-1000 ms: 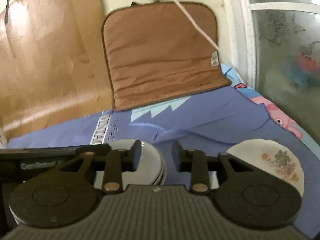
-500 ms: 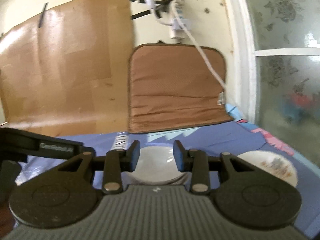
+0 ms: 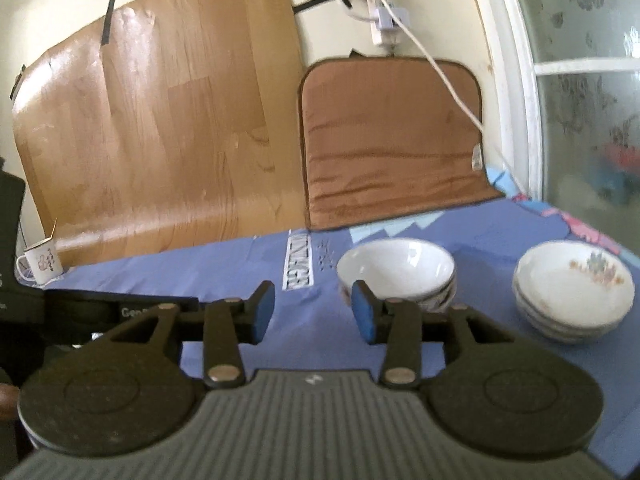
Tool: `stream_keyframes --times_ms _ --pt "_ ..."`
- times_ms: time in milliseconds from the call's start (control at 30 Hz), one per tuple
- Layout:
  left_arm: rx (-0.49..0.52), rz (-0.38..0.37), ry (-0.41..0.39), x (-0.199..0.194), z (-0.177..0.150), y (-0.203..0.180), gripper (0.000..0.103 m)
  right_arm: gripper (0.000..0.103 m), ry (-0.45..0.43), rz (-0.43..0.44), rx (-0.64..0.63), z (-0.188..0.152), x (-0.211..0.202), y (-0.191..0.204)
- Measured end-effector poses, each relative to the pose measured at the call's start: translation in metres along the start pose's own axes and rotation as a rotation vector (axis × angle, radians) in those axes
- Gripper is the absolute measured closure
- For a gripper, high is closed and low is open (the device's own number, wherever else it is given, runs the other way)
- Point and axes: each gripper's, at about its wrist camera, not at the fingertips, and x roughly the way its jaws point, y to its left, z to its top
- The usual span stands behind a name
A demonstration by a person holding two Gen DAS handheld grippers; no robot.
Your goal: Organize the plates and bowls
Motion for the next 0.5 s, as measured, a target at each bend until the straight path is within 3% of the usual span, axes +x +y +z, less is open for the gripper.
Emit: stream_keyframes --times_ms 233,300,500 --pt "-0.002 0.029 -0.021 -0.012 -0.005 0.011 0.007 0.051 0.079 0.016 0.043 -0.007 0.004 0.006" --pt "-0.009 0.042 -0.024 -0.015 -0.006 0.016 0.004 0.046 0.092 0.025 0.054 -0.009 0.004 0.009" --pt "-0.021 0.079 -0.022 -0.018 -0.008 0.026 0.0 0.044 0.119 0.063 0.041 -0.013 0.005 0.021"
